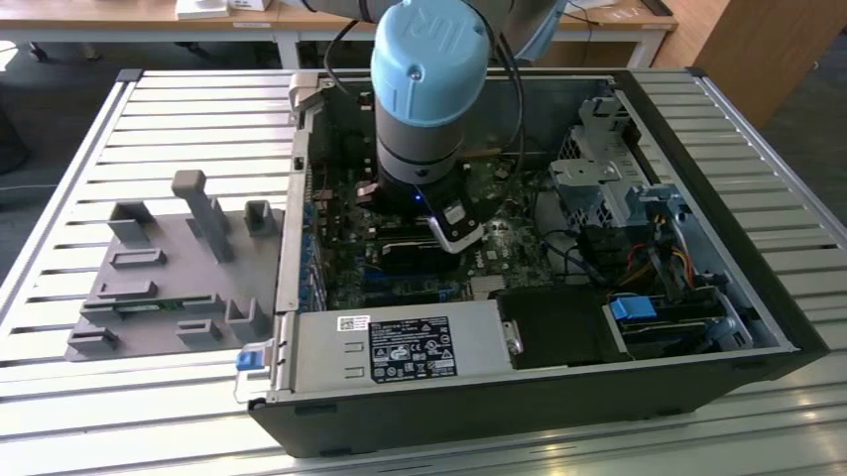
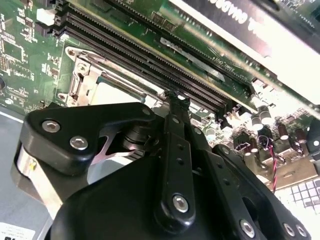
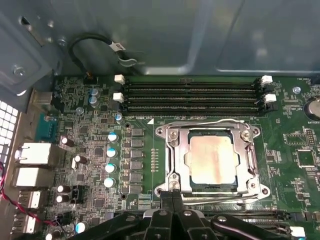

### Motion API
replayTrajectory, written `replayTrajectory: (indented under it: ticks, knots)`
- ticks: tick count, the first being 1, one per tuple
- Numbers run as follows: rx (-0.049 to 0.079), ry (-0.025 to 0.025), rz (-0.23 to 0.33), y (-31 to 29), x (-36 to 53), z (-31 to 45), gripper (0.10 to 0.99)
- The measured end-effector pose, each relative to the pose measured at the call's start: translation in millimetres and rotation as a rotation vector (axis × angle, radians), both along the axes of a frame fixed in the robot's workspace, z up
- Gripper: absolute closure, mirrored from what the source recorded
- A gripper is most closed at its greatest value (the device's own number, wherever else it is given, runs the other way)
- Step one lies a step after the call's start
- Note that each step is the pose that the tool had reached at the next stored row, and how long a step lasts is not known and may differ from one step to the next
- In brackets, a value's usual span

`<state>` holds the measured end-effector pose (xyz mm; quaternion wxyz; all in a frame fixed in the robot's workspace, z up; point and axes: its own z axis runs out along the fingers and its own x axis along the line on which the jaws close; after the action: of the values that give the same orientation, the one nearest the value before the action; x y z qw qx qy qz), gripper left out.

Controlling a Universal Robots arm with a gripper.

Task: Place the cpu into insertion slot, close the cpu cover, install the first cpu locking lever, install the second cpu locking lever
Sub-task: 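Install the second cpu locking lever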

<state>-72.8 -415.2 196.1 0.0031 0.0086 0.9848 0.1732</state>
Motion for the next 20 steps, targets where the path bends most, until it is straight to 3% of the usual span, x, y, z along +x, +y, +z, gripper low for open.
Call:
replayTrajectory:
  ticks: [20]
  knots:
    - [0.038,0.0,0.0,-0.9,-7.3,-10.1,0.98]
